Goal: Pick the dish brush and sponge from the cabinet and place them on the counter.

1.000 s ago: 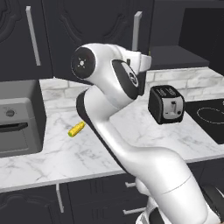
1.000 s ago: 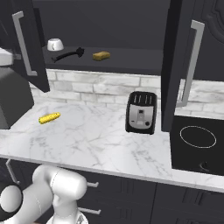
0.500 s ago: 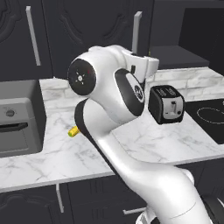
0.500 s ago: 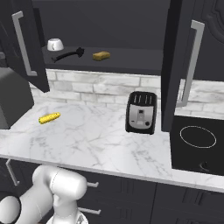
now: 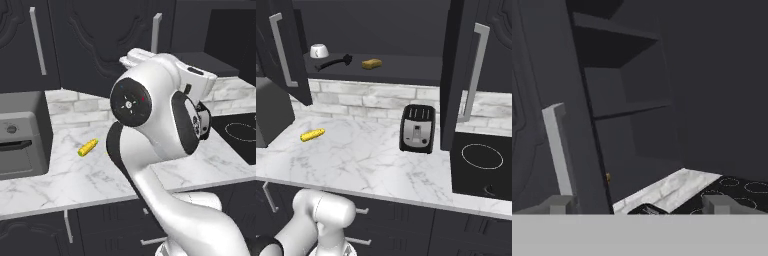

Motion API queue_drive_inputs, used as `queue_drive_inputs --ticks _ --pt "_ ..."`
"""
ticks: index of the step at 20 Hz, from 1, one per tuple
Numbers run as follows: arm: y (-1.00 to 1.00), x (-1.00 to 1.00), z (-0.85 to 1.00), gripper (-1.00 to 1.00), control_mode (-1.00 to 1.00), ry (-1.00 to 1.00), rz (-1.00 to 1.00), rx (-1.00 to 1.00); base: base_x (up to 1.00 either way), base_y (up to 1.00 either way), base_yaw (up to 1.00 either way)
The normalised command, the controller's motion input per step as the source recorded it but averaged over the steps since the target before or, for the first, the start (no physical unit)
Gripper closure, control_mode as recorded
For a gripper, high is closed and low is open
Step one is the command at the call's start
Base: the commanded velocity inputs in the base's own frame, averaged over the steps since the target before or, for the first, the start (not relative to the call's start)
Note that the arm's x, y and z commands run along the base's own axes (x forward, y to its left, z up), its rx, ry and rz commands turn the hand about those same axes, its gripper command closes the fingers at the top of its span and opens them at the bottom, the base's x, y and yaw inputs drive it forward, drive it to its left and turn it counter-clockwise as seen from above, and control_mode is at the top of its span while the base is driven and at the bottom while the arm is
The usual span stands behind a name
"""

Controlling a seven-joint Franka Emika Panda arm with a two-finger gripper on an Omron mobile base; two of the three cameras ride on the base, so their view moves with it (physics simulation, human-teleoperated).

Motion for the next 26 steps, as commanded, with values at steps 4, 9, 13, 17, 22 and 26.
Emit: queue_drive_inputs --ticks 4,9,13,17,22,26 --pt "-0.52 -0.52 0.12 -1.00 -1.00 -0.10 0.00 0.06 0.00 0.00 0.00" --pt "-0.51 -0.24 0.03 -1.00 -1.00 -0.04 0.00 0.11 0.00 0.00 0.00" --pt "-0.55 -0.17 0.00 -1.00 -1.00 0.00 0.00 0.17 0.00 0.00 0.00" --pt "-0.44 -0.10 0.00 -1.00 -1.00 0.00 0.00 0.20 0.00 0.00 0.00" --pt "-0.20 -0.11 0.00 -1.00 -1.00 -0.01 0.00 0.16 0.00 0.00 0.00" --pt "-0.13 -0.03 0.00 -1.00 -1.00 0.00 0.00 0.16 0.00 0.00 0.00"
